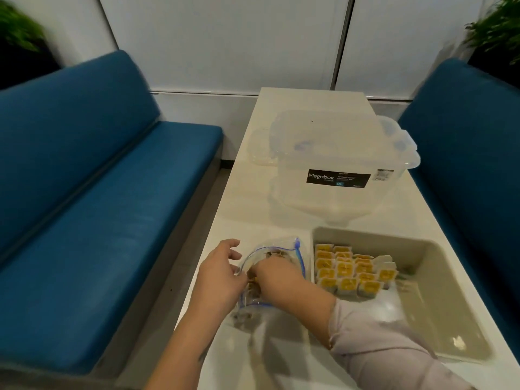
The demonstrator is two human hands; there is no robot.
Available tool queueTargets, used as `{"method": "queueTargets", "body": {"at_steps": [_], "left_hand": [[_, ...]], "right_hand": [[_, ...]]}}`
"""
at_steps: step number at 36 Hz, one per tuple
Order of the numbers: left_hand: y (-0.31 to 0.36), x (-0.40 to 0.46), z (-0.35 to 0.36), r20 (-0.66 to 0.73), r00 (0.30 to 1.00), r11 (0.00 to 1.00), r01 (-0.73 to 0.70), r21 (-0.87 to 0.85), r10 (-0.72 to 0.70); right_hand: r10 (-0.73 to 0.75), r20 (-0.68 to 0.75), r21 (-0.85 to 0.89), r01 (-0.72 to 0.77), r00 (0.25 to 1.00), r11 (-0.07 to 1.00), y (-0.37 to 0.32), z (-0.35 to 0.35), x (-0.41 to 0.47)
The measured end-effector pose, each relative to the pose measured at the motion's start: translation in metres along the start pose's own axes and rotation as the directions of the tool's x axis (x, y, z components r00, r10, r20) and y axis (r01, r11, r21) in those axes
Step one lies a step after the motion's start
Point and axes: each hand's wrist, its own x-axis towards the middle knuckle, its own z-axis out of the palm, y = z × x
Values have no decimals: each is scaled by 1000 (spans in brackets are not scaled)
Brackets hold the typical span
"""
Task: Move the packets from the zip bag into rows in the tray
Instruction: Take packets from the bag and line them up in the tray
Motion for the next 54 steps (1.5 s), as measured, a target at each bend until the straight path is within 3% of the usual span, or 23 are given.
{"method": "queueTargets", "body": {"at_steps": [12, 20, 36, 41, 44, 51, 54], "left_hand": [[-6, 5, 1, 25, 999, 999, -37, 1, 37], [-3, 5, 0, 22, 999, 999, -45, 9, 45], [4, 2, 4, -39, 996, 997, -79, 25, 80], [27, -9, 8, -273, 952, 963, -197, -185, 142], [44, -17, 14, -292, 949, 918, -220, -330, 123], [70, -36, 23, -67, 994, 774, 26, -633, -88], [76, -37, 26, 147, 986, 608, 166, -776, -82]], "right_hand": [[28, 76, 81, -34, 997, 996, 0, 5, 9], [110, -43, 145, -102, 993, 984, 1, 7, 12], [218, -147, 463, -128, 965, 877, 33, -30, -22], [285, -211, 604, -104, 935, 790, 39, -43, -32], [339, -257, 662, -91, 905, 744, 39, -50, -38], [377, -358, 637, -71, 855, 767, 29, -60, -53], [368, -415, 602, -52, 832, 796, 19, -59, -60]]}}
